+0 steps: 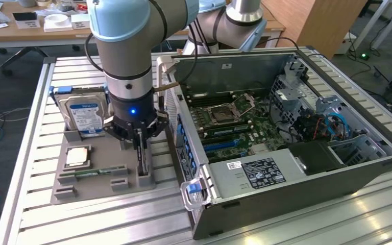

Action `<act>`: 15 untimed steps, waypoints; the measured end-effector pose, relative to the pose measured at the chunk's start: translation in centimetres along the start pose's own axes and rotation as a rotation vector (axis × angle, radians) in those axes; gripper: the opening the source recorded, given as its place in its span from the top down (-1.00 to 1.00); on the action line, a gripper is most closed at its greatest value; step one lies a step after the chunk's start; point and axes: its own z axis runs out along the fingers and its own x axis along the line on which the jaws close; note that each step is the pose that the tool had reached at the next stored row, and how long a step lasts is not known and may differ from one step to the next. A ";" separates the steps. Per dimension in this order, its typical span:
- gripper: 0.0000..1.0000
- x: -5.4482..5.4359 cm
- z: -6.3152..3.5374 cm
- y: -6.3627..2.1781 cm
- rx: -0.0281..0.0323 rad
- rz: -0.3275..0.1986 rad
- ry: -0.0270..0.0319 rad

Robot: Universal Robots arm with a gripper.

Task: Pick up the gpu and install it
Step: 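Pick up the gpu and move the gpu toward the slot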

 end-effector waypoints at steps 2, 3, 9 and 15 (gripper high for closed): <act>0.47 0.0 0.00 0.00 0.0000 0.000 0.0000; 0.47 0.0 0.00 0.00 0.0000 0.000 0.0000; 0.47 0.0 0.00 0.00 -0.0001 -0.002 0.0001; 0.47 0.0 -0.54 0.02 0.0000 -0.003 0.0001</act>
